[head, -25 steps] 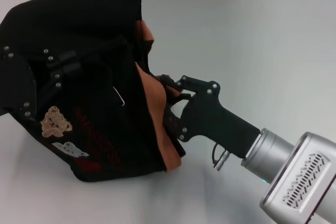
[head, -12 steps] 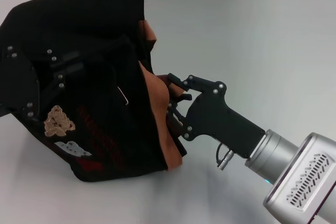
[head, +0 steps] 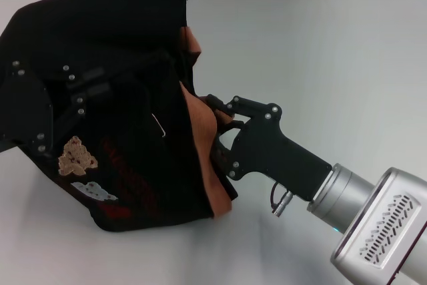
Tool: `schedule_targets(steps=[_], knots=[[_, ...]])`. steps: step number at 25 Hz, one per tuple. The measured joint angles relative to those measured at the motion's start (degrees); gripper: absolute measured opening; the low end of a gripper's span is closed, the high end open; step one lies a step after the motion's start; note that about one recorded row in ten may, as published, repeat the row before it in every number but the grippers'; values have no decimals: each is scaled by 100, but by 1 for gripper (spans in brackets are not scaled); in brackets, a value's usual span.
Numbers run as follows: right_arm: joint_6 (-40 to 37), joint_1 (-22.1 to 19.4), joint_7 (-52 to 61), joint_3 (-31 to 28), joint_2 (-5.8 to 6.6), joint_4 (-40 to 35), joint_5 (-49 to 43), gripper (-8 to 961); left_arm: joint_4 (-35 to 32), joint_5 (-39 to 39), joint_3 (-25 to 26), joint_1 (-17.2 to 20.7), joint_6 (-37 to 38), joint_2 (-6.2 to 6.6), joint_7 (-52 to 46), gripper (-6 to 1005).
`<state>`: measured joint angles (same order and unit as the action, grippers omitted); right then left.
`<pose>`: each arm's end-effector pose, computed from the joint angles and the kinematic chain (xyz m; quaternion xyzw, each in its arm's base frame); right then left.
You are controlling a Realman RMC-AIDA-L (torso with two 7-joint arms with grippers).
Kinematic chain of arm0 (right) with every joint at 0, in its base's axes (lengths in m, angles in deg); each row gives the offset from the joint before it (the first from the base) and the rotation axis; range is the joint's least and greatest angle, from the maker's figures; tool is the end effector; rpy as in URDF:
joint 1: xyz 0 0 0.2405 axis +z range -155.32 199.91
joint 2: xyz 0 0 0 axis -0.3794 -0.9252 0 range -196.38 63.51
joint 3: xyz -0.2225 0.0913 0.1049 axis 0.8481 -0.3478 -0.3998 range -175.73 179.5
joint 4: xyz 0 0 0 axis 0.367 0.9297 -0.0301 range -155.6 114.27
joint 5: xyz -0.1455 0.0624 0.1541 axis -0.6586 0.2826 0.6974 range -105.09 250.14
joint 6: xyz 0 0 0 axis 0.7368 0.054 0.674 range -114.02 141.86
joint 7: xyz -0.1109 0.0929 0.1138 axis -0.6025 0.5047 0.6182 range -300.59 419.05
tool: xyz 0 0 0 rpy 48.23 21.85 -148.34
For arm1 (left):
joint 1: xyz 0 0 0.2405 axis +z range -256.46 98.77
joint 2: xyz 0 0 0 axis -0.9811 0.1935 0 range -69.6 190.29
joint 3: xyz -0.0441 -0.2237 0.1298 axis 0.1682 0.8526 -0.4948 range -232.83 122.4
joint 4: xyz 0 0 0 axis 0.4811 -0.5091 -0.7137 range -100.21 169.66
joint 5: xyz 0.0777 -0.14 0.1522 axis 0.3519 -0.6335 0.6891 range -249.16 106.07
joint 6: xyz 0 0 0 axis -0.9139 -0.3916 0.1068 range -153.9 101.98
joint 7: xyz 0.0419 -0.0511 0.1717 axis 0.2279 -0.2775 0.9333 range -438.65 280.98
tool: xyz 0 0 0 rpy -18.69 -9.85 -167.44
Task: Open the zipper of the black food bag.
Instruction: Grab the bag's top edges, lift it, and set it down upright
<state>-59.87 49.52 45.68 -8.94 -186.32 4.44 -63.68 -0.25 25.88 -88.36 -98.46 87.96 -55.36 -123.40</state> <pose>0.1854 0.2793 -0.1630 -0.8648 -0.0738 0.3542 0.3482 -0.2614 0.2797 0.0369 -0.8870 0.0580 -0.3990 0.2251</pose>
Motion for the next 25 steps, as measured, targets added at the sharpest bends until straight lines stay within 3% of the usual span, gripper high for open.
schedule_targets(steps=[13,25], knots=[[372,58,66,14,0,146,29,299,0,5,-110,-6,-1,-15,1,91],[491,27,34,-326,0,124,43,299,-1,3,-121,45,-2,-14,1,91]])
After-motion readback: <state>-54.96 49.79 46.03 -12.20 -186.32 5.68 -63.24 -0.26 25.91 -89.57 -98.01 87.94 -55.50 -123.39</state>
